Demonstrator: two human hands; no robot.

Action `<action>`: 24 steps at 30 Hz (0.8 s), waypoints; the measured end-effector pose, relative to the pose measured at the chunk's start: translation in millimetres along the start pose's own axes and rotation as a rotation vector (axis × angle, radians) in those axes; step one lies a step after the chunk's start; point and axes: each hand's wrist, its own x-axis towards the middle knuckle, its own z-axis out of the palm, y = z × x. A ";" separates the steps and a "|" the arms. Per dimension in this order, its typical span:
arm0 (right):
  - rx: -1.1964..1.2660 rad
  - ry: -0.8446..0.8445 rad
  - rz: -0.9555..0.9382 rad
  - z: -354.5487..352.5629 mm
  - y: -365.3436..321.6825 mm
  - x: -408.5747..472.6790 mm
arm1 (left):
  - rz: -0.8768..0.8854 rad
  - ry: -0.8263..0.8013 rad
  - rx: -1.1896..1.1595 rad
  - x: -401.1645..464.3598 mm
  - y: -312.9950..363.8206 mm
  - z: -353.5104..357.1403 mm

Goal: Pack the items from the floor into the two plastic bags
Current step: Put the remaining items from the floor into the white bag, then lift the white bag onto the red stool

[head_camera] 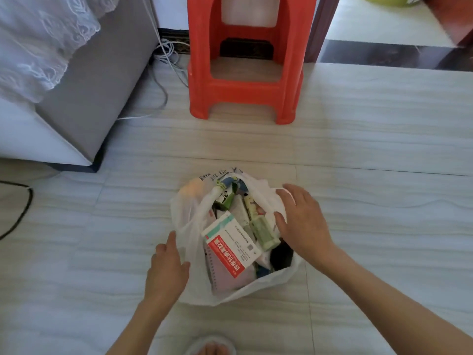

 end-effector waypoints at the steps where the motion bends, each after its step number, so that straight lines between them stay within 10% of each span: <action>1: -0.041 -0.043 0.070 0.0 8.5 0.0 | 0.034 0.012 -0.053 0.7 0.7 4.1; 6: -0.007 -0.360 0.514 7.0 40.0 5.2 | 0.094 0.099 -0.208 -10.0 13.1 8.1; 12: 0.666 -0.480 0.651 -3.7 30.1 5.9 | -0.075 0.025 -0.104 -20.0 14.7 -9.1; 24: 0.935 -0.601 0.905 -249.4 -26.4 34.7 | -0.286 -0.084 -0.495 -106.7 137.7 -228.1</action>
